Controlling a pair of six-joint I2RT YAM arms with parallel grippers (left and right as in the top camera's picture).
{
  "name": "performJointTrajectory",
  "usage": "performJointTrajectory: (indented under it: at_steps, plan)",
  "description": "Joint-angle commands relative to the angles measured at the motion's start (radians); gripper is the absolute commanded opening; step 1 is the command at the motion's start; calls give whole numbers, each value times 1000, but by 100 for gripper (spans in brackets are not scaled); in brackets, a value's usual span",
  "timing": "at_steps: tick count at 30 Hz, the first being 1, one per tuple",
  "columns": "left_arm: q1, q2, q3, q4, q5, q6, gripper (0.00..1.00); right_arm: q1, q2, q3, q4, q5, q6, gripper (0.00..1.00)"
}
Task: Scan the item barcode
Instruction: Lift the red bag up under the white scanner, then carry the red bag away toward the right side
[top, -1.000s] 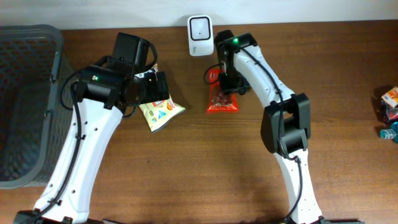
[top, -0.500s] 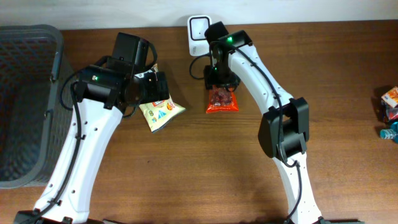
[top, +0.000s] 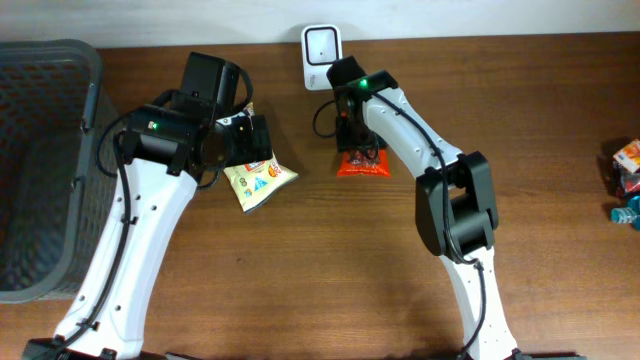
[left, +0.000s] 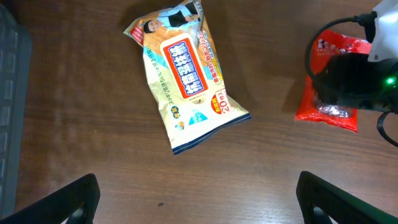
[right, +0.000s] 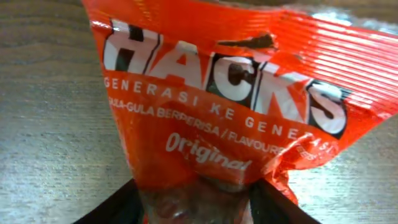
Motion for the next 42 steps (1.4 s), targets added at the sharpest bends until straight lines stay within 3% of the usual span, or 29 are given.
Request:
performJointTrajectory:
  at_steps: [1, 3, 7, 9, 18, 23, 29, 34, 42]
  plan:
    - [0, 4, -4, 2, -11, 9, 99, 3, 8, -41, -2, 16, 8, 33]
    - [0, 4, -4, 2, -11, 9, 99, 2, 6, -39, -2, 16, 8, 22]
    - [0, 4, -4, 2, -11, 9, 99, 2, 6, 76, -65, 16, -17, 16]
    - [0, 4, -4, 2, -11, 9, 99, 2, 6, 157, -93, 9, -22, 6]
    - [0, 4, -4, 2, -11, 9, 99, 3, 6, 213, 41, 35, -49, 4]
    - [0, 4, -4, 2, -11, 9, 99, 15, 6, 225, 291, 151, -247, 4]
    - [0, 4, -4, 1, -11, 9, 99, 16, 9, 202, 770, 229, -511, 4]
    - [0, 4, -4, 1, -11, 9, 99, 18, 38, 193, 950, 180, -520, 4]
    - [0, 4, -4, 2, -11, 9, 99, 24, 88, 193, 1030, 181, -509, 4]
